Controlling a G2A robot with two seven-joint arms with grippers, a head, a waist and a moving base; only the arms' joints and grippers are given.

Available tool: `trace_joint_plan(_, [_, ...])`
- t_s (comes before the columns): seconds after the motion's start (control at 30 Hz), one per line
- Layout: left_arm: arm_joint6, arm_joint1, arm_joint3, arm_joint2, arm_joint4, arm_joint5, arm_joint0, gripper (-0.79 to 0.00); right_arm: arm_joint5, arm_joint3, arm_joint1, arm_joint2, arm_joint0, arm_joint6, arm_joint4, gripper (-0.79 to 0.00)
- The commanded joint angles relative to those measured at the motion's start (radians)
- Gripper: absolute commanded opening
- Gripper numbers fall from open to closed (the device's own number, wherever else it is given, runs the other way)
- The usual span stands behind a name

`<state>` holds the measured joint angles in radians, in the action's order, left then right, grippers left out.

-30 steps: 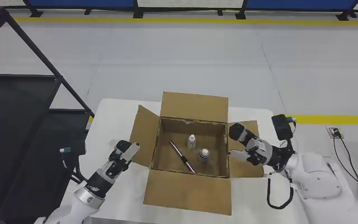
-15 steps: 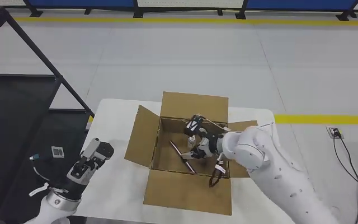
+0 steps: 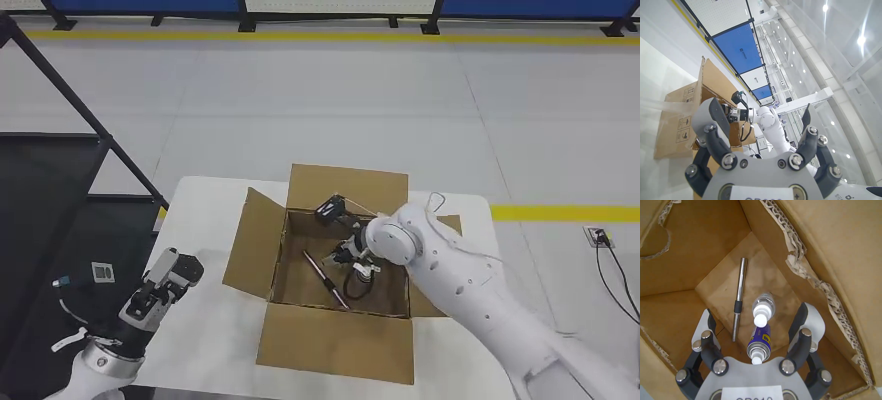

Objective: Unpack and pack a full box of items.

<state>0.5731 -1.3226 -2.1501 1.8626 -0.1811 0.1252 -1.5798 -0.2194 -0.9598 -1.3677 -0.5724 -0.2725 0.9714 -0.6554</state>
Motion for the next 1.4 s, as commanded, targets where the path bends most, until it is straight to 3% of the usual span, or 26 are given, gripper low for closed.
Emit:
trace_joint_plan(0.0, [0.0, 0.0, 0.0, 0.0, 0.0, 0.0, 0.0, 0.0, -0.003, 0.047, -0.014, 0.011, 0.011, -0.009, 0.004, -0.249])
trace_joint_plan(0.1, [0.0, 0.0, 0.0, 0.0, 0.0, 0.0, 0.0, 0.0, -0.015, 0.109, -0.037, 0.029, 0.024, -0.024, 0.015, -0.259])
trace_joint_plan(0.13, [0.0, 0.0, 0.0, 0.0, 0.0, 0.0, 0.0, 0.0, -0.02, 0.133, -0.047, 0.035, 0.03, -0.029, 0.019, -0.296])
trace_joint_plan(0.27, [0.0, 0.0, 0.0, 0.0, 0.0, 0.0, 0.0, 0.0, -0.041, 0.191, -0.073, 0.049, 0.046, -0.039, 0.028, -0.622])
trace_joint_plan(0.3, [0.0, 0.0, 0.0, 0.0, 0.0, 0.0, 0.0, 0.0, -0.046, 0.202, -0.078, 0.05, 0.049, -0.043, 0.03, -0.785])
trace_joint_plan(0.57, [0.0, 0.0, 0.0, 0.0, 0.0, 0.0, 0.0, 0.0, -0.065, 0.181, -0.082, 0.023, 0.058, -0.07, 0.019, -0.785])
trace_joint_plan(0.73, [0.0, 0.0, 0.0, 0.0, 0.0, 0.0, 0.0, 0.0, -0.107, 0.084, -0.042, -0.048, 0.028, -0.029, 0.043, -0.785])
trace_joint_plan(0.93, [0.0, 0.0, 0.0, 0.0, 0.0, 0.0, 0.0, 0.0, -0.082, -0.157, 0.033, -0.176, -0.071, 0.039, 0.0, -0.785])
trace_joint_plan(1.1, [0.0, 0.0, 0.0, 0.0, 0.0, 0.0, 0.0, 0.0, -0.027, -0.45, 0.118, -0.389, -0.23, 0.068, -0.08, -0.785])
trace_joint_plan(1.23, [0.0, 0.0, 0.0, 0.0, 0.0, 0.0, 0.0, 0.0, 0.019, -0.713, 0.186, -0.662, -0.417, 0.091, -0.142, -0.785])
trace_joint_plan(1.37, [0.0, 0.0, 0.0, 0.0, 0.0, 0.0, 0.0, 0.0, 0.067, -0.898, 0.225, -0.92, -0.599, 0.073, -0.175, -0.785])
